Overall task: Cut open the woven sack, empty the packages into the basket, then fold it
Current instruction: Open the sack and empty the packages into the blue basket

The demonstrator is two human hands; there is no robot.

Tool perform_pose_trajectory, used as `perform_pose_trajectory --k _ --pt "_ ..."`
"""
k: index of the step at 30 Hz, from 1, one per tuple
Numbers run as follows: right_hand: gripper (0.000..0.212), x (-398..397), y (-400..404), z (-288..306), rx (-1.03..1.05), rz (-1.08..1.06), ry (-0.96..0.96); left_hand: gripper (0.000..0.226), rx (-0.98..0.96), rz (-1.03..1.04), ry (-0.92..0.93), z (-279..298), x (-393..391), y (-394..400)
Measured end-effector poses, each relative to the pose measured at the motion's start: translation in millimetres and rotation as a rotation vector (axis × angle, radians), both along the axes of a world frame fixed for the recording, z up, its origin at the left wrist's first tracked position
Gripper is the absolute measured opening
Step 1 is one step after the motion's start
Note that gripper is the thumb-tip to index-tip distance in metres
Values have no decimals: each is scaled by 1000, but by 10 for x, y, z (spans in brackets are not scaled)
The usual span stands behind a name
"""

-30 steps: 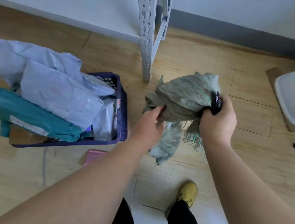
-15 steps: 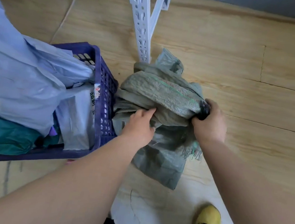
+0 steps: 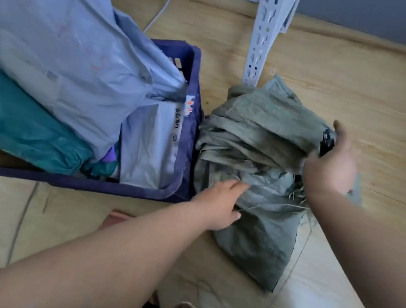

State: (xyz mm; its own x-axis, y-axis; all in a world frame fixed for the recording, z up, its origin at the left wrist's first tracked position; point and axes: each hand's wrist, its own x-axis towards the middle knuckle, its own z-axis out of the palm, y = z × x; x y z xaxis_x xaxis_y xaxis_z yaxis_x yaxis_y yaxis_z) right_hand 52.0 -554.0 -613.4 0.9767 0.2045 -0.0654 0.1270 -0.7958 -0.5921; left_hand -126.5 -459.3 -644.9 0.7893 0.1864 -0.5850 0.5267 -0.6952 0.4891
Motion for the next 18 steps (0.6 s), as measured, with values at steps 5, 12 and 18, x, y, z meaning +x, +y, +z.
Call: perform_pose_trajectory --k 5,12,18 --pt "51 -607 529 -254 -212 523 116 52 74 -182 221 -255 -486 84" --pt "24 -1288 379 -591 -617 764 205 40 190 17 540 -524 -1237 269" --pt "31 -1604 315 -794 -913 1162 433 59 225 -70 725 -828 -1431 323"
